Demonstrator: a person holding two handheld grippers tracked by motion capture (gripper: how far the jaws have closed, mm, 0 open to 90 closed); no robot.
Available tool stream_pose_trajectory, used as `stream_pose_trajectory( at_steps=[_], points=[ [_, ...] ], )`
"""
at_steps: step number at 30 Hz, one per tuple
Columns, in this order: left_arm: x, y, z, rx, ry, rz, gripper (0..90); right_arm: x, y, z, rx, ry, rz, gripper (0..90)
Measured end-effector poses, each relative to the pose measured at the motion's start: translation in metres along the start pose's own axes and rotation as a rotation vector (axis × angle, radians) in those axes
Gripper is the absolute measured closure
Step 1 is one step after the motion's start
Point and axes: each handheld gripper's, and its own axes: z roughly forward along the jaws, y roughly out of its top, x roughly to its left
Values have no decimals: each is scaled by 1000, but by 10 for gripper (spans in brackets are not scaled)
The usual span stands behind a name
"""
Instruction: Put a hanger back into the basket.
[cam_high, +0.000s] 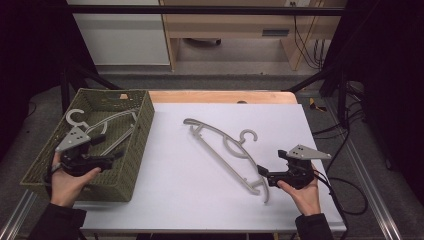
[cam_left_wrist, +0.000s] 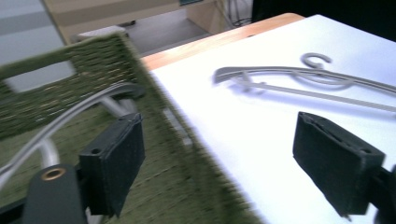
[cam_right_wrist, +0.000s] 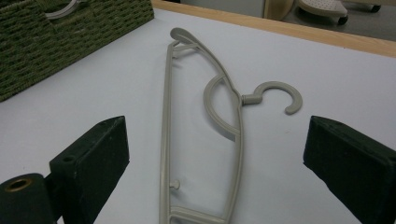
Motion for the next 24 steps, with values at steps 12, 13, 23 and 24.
stream_pose_trajectory(
  at_steps=[12, 13, 23, 24],
  points=[
    [-45, -13, 16, -11, -130, 41, 125, -2, 2, 12, 17, 10, -1, 102],
    [-46, -14, 16, -13, -134, 45, 125, -2, 3, 13, 20, 13, 2, 103],
    [-55, -27, 20, -1, -166, 44, 131, -5, 0, 38, 105, -14, 2, 155],
    [-56, -27, 20, 1, -166, 45, 131, -6, -1, 42, 113, -18, -9, 163]
  ],
)
